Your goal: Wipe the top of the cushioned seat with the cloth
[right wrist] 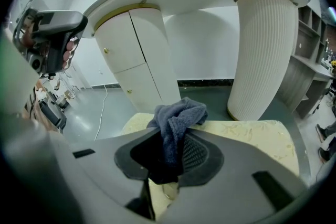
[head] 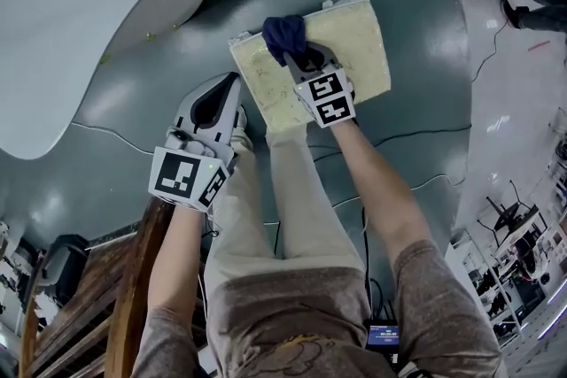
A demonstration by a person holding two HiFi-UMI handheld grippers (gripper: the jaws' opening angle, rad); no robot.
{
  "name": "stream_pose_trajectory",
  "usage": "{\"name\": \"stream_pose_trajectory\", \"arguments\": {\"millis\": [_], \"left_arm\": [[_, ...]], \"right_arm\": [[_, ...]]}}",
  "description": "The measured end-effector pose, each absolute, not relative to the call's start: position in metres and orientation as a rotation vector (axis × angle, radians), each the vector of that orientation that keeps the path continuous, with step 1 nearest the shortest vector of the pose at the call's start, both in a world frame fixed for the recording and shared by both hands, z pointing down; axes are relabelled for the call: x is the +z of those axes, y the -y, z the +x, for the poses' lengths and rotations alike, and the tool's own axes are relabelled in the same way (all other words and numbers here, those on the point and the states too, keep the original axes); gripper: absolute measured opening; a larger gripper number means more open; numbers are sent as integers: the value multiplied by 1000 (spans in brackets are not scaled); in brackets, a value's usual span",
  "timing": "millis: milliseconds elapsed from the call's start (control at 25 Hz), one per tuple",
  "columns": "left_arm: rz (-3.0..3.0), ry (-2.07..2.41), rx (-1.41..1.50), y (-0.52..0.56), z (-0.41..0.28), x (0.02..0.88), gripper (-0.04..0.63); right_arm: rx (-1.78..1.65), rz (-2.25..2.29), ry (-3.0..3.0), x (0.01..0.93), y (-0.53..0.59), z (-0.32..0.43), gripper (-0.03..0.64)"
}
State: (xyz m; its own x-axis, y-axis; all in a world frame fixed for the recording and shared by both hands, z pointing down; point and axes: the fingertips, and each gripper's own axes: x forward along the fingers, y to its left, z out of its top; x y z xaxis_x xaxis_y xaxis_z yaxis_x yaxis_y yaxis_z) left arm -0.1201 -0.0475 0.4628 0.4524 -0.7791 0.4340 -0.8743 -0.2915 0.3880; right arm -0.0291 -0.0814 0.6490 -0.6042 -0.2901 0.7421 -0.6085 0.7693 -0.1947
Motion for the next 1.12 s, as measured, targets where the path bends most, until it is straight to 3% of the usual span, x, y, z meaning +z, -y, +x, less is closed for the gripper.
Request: {"name": "stream_pose_trajectory", "arguments": {"millis": [1120], "left_arm": [[2157,1312,255,69,-77,467,15]], "right_arm": [[397,811,2116,657,176,118,92]]}}
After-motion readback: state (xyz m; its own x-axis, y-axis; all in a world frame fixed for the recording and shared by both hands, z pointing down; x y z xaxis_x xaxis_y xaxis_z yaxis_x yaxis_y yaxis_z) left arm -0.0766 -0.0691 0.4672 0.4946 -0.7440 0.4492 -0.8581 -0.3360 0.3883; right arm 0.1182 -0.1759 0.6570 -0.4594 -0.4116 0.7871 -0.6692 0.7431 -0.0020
